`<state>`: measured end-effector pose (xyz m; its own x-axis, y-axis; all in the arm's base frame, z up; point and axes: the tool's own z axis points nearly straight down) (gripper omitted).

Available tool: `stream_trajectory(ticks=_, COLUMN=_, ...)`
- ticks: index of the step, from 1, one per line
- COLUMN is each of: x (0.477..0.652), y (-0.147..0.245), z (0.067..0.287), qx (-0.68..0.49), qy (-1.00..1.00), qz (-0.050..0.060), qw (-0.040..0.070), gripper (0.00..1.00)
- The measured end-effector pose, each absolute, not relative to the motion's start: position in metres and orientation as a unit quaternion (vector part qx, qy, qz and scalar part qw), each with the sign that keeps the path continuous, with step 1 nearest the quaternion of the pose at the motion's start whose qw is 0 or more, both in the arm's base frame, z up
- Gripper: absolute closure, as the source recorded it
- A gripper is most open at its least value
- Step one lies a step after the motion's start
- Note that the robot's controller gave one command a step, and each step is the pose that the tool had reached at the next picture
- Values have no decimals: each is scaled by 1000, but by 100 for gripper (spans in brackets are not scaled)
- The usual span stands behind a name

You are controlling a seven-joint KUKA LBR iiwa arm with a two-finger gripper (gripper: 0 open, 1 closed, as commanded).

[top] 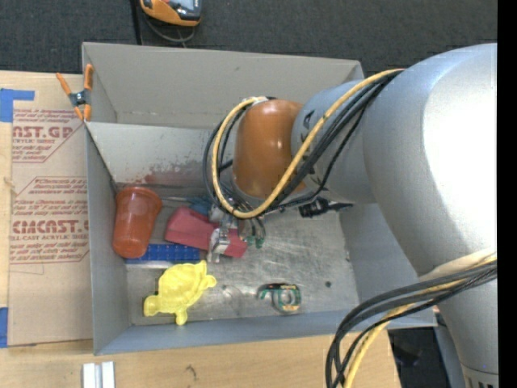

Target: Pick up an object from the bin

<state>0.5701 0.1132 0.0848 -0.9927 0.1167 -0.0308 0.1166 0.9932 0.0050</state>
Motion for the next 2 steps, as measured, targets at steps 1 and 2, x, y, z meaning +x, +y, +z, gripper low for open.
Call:
stream_trajectory(ticks=1, x=565, y=90, z=129, qx=32, qy=999, qz=-1, qw=-4, gripper=100)
stream_trajectory(ticks=2, x=573, y=85, z=155, qx=58, qy=998, qz=-2, qw=0, gripper=100)
